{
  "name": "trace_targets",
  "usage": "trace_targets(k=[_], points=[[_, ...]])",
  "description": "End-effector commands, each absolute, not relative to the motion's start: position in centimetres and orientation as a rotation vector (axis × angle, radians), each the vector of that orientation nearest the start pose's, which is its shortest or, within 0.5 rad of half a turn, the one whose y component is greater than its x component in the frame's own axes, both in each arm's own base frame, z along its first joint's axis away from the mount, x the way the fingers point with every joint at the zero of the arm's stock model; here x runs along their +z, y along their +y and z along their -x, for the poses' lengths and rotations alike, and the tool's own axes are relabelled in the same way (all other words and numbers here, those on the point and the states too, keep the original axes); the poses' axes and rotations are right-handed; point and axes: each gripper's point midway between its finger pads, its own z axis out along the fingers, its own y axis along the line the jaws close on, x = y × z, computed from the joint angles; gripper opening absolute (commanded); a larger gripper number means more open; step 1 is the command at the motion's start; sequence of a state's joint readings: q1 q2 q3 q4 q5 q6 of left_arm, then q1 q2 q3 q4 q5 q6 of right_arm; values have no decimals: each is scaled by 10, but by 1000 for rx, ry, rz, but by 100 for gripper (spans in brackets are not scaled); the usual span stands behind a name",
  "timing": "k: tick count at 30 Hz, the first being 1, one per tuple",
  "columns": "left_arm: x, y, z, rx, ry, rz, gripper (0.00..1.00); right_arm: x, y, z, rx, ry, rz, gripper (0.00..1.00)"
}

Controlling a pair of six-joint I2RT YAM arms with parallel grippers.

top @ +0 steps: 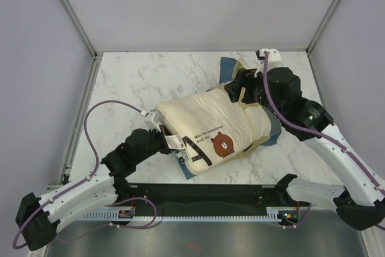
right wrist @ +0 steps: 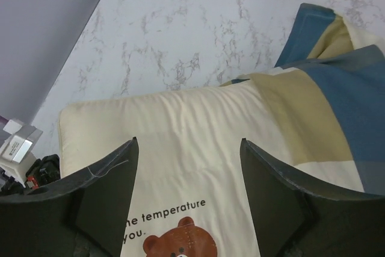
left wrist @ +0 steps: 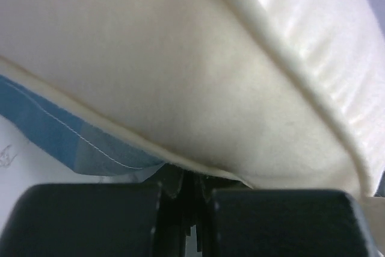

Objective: Put the pillow into the pillowcase

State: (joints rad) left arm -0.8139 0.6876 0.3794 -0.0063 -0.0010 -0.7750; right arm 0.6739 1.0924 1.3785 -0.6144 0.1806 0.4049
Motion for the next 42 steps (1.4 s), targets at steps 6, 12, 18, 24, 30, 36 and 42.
trace_targets(k=[6, 12, 18, 24, 30, 36, 42], points=[[195, -230, -189, -1065, 1849, -71, 2, 299, 155, -287, 192, 2044, 110, 69], [211, -228, -184, -1091, 1823, -79, 2, 225, 137, -308, -117, 2184, 112, 66], [221, -223, -181, -1082, 1812, -80, 2, 191, 123, -323, -354, 2224, 106, 65], [225, -221, -178, -1080, 1817, -91, 2, 165, 117, -333, -503, 2242, 104, 64], [242, -218, -178, -1063, 1804, -111, 2, 150, 122, -341, -530, 2261, 117, 57], [272, -217, -177, -1049, 1761, -150, 2, 168, 136, -354, -469, 2232, 106, 0], [323, -213, -182, -1003, 1694, -185, 2, 229, 163, -359, -209, 2169, 89, 0]])
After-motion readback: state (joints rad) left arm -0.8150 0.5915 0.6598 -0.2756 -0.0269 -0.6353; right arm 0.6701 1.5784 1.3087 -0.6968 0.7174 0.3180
